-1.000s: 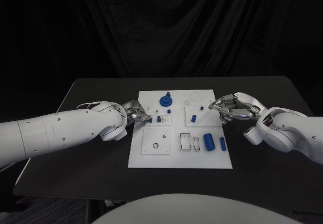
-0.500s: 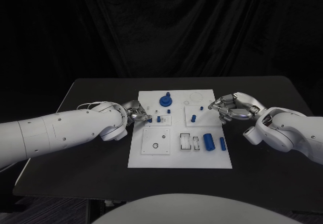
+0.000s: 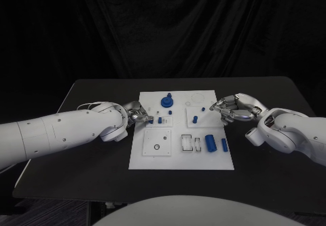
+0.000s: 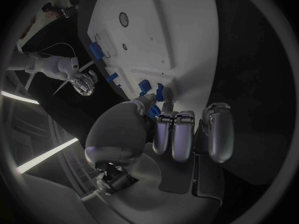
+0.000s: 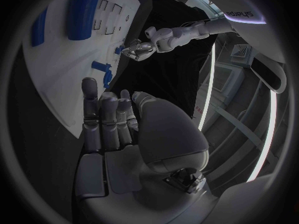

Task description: Assemble the parts on the task board

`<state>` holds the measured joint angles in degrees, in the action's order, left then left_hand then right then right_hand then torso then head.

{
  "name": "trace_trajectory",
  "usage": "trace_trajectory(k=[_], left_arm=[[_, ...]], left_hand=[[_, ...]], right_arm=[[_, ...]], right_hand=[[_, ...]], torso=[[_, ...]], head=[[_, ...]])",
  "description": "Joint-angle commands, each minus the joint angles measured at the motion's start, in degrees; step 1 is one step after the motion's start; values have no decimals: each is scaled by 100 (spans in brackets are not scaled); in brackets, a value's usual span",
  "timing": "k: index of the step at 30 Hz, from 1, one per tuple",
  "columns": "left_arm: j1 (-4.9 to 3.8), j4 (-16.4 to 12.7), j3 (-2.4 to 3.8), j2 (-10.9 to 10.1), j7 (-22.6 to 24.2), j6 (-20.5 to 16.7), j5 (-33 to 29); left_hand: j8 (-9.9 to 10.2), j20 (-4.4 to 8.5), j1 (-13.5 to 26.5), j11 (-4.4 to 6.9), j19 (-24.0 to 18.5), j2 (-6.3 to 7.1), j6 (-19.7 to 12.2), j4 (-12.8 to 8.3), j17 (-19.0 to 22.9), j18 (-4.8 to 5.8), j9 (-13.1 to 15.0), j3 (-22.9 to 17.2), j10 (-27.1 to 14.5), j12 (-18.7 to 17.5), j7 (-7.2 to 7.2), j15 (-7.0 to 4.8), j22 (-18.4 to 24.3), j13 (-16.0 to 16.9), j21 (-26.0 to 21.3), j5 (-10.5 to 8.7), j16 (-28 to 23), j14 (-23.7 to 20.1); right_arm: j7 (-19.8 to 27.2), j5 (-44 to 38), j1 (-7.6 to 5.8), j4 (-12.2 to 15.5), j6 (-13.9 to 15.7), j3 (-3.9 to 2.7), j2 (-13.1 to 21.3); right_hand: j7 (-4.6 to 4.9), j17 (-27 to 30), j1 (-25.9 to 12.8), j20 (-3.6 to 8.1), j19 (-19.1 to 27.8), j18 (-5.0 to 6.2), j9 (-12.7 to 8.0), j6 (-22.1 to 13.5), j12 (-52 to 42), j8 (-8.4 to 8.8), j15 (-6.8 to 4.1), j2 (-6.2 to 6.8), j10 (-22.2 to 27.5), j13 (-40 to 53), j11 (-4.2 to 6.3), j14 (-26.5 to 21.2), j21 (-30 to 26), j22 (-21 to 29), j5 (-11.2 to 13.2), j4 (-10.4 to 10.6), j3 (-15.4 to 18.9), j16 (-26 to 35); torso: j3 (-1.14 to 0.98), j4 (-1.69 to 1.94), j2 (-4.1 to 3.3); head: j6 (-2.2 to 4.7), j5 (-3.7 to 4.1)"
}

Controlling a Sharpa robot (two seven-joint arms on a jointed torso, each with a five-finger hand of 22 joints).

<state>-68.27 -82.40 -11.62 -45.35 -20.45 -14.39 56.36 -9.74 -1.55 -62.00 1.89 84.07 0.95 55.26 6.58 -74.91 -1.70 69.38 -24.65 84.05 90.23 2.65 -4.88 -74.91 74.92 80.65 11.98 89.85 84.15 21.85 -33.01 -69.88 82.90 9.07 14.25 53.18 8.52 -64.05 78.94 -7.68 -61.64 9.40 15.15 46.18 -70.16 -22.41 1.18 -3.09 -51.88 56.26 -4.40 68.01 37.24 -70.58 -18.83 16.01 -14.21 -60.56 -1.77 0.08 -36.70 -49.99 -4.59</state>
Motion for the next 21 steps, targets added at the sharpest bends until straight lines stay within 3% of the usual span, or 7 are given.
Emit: trace_trajectory(k=[1,11,21], left_arm=[[58,-9,-48,15,-196,464,-20],[61,-7,-48,-5,-201,507,-19],[64,4,-48,-22,-158,476,-19]], left_hand=[[31,-15,53,-34,54,2,-21,-13,-1509,-110,-2,50,595,-23,6,27,-831,1508,-23,-25,15,585],[19,-21,29,-35,60,-5,-3,-12,-1509,-108,2,139,595,-23,9,30,-839,1508,-21,-3,15,585],[46,-49,355,-71,60,-13,11,430,-1509,-112,-45,692,595,-23,45,61,-843,1508,-49,-226,15,585]], right_arm=[[-121,10,12,11,-69,-4,3],[-162,10,12,-1,-109,-4,-7],[-215,10,13,-15,-160,-4,-13]], right_hand=[[-35,13,36,23,6,71,-3,27,-7,-37,0,24,30,-13,6,-51,-22,-2,-34,-28,-28,10],[-36,15,41,24,11,73,-3,27,-5,-39,-1,26,35,-19,7,-52,-34,1,-41,-32,-32,9],[-36,19,44,24,12,74,-3,27,-4,-41,-2,28,40,-24,7,-55,-38,1,-47,-35,-34,12]], torso=[[-1,5,1],[1,1,-2],[3,7,-1]], head=[[-1,3],[-1,-10],[-1,-15]])
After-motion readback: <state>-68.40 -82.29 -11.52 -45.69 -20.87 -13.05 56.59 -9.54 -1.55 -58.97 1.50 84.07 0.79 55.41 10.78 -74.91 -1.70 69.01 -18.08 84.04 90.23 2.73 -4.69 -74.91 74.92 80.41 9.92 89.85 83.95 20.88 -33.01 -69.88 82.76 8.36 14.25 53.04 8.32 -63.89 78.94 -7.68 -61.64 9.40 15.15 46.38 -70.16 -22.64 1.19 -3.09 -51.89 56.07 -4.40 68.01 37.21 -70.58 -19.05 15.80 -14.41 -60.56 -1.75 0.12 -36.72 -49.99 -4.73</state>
